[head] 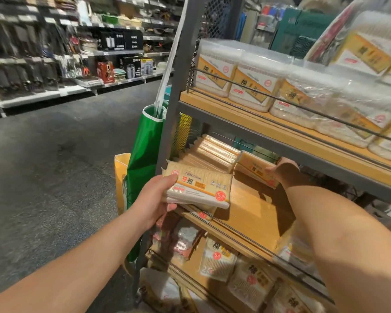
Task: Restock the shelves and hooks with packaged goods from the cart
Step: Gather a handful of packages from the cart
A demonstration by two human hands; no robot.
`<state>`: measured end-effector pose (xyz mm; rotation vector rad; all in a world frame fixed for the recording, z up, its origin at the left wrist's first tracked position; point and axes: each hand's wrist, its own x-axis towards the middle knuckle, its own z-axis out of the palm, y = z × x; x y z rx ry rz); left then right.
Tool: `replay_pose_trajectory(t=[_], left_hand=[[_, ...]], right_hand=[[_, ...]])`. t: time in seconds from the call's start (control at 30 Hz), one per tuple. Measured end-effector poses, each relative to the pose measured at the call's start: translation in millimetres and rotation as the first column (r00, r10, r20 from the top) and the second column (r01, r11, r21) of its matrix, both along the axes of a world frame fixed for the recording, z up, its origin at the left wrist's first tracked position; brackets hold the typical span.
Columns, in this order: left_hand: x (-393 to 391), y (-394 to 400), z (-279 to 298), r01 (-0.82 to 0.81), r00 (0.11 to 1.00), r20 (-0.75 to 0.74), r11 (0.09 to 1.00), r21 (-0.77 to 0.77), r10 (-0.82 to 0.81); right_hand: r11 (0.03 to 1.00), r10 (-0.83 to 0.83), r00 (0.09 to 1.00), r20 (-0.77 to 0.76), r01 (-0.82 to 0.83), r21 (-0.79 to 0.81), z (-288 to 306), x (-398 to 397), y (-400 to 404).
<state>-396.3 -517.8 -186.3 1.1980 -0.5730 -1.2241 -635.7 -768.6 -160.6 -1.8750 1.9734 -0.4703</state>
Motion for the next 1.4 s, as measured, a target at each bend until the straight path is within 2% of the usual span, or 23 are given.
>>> replay_pose_trajectory(t=[0.1, 0.23, 0.33, 0.43, 0.5, 0.57, 0.6, 0.73, 0.83, 1.03, 1.17, 1.3, 1.4], left_hand=[[1.2, 2.3, 0.6, 0.005, 1.0, -0.002, 1.0, 0.005, -0.005], [-0.7, 1.4, 3.5, 0.018, 1.0, -0.006, 1.0, 0.025, -0.017], [-4.6, -1.5, 5.9, 0.045, 0.999, -0.008, 0.998, 0.036, -0.044], [-7.3, -5.0, 4.1, 0.07, 0.997, -0.028, 0.996, 0.048, -0.069], [-10.7, -7.4, 3.9, 0.085, 0.996, -0.044, 0.995, 0.054, -0.083], [-15.4, -10.1, 5.3, 0.095, 0.995, -0.039, 0.993, 0.062, -0.093], [-17.4, -11.5, 6.2, 0.103, 0.994, -0.038, 0.993, 0.064, -0.101], [-21.4, -15.2, 8.5, 0.108, 0.994, -0.03, 0.992, 0.065, -0.106], [-21.0, -15.8, 6.1, 0.09, 0.996, 0.004, 0.994, 0.061, -0.091], [-15.2, -17.6, 5.1, 0.076, 0.997, -0.027, 0.996, 0.046, -0.075], [-9.1, -16.1, 2.0, 0.085, 0.996, 0.011, 0.996, 0.017, -0.085], [-4.8, -19.7, -4.3, 0.02, 0.998, 0.053, 0.997, 0.072, -0.024], [-2.8, -22.2, -7.7, -0.046, 0.998, 0.046, 0.994, 0.098, 0.041]], right_hand=[[0.998, -0.022, 0.996, 0.085, 0.016, 0.066, 6.1, 3.9, 10.4], [0.997, -0.055, 0.978, 0.2, 0.045, 0.058, 17.6, -3.5, 31.7], [0.998, -0.014, 0.97, 0.243, -0.002, 0.066, 25.1, -3.3, 41.5], [0.982, 0.103, 0.923, 0.371, -0.153, 0.107, 37.2, 5.9, 60.1], [0.879, 0.229, 0.832, 0.505, -0.4, 0.259, 49.4, 13.2, 82.8], [0.741, 0.393, 0.81, 0.435, -0.559, 0.372, 59.6, 19.2, 103.0], [0.708, 0.455, 0.806, 0.38, -0.585, 0.394, 60.4, 20.8, 108.2], [0.715, 0.427, 0.816, 0.389, -0.568, 0.407, 62.7, 26.2, 117.7], [0.682, 0.462, 0.802, 0.379, -0.594, 0.426, 65.5, 28.2, 121.7], [0.72, 0.513, 0.801, 0.308, -0.597, 0.353, 64.0, 38.0, 120.7], [0.762, 0.504, 0.809, 0.303, -0.581, 0.287, 60.3, 41.1, 122.0], [0.809, 0.484, 0.832, 0.273, -0.544, 0.224, 56.7, 45.2, 121.9], [0.817, 0.426, 0.854, 0.298, -0.505, 0.278, 59.6, 42.8, 118.0]])
